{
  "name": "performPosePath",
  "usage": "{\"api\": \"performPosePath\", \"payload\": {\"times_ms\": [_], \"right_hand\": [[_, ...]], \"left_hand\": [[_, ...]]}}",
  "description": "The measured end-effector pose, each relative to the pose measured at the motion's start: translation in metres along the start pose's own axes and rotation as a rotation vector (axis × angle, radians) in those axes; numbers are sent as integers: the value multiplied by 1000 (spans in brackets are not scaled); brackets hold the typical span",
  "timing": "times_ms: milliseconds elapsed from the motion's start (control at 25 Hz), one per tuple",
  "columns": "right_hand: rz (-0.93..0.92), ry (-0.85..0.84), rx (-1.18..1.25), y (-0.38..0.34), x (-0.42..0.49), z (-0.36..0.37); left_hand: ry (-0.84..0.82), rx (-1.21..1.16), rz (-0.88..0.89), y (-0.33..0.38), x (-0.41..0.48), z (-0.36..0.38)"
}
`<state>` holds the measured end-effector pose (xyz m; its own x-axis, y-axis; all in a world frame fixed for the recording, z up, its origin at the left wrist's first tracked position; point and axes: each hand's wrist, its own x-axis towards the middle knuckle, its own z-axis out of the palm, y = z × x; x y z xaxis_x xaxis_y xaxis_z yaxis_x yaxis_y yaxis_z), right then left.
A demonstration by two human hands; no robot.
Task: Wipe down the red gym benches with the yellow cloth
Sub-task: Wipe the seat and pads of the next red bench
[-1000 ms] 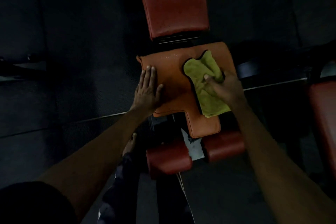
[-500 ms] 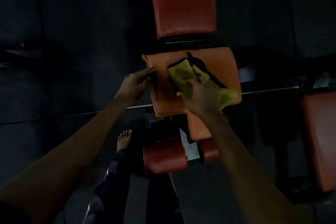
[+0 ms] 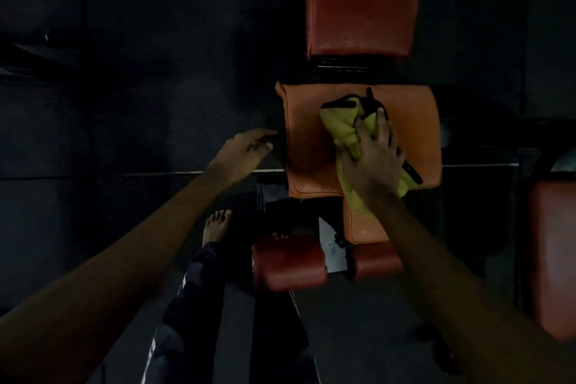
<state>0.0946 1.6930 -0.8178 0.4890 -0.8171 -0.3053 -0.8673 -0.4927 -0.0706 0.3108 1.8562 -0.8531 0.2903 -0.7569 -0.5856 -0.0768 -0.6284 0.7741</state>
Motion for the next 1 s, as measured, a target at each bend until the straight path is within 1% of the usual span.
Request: {"api": "performPosePath", "payload": {"times_ms": [80,120,160,200,320,360,400,440,520,560,600,640,680,800,840,920,1000], "right_hand": [[176,32,56,-21,25,0],[233,30,53,-36,34,-1],[230,18,22,-51,39,0],[153,7,-22,-63,38,1],[-274,-26,-113,-69,30,-4],[-344,-49,-128,-65,34,-7],[-332,-60,-125,-65,41,-7],[-252,-63,-106,-71,50,-7],[-31,-55,-67,-93,67,-1],[39,-49,-61,-105,71,1],[51,-44,-68,-113,70,1],[12,-38,-79,-114,65,-1],[-74,-39,-87,-109,55,-2],[-420,-42,-161,-81,1,5],[-471,-43,-185,-72,-17,11],[-460,-48,-165,-54,-38,21],[-431,-43,-94,-36,-48,22]], "left_hand": [[41,18,-8,-9,1,-11],[68,17,-16,-12,1,-17],[92,11,-26,-16,3,-22],[117,-8,-31,-17,5,-27],[162,-74,-48,-16,12,-37],[179,-93,-61,-14,14,-39],[181,-101,-65,-12,16,-40],[179,-96,-74,-10,17,-41],[190,-72,-86,-6,18,-43],[198,-58,-86,-8,19,-43],[207,-50,-83,-10,20,-43],[217,-51,-84,-12,22,-44],[229,-55,-84,-14,23,-44],[289,-85,-78,-12,23,-45],[297,-91,-63,-7,22,-43],[265,-90,-14,6,20,-35],[180,-44,61,18,19,-21]]}}
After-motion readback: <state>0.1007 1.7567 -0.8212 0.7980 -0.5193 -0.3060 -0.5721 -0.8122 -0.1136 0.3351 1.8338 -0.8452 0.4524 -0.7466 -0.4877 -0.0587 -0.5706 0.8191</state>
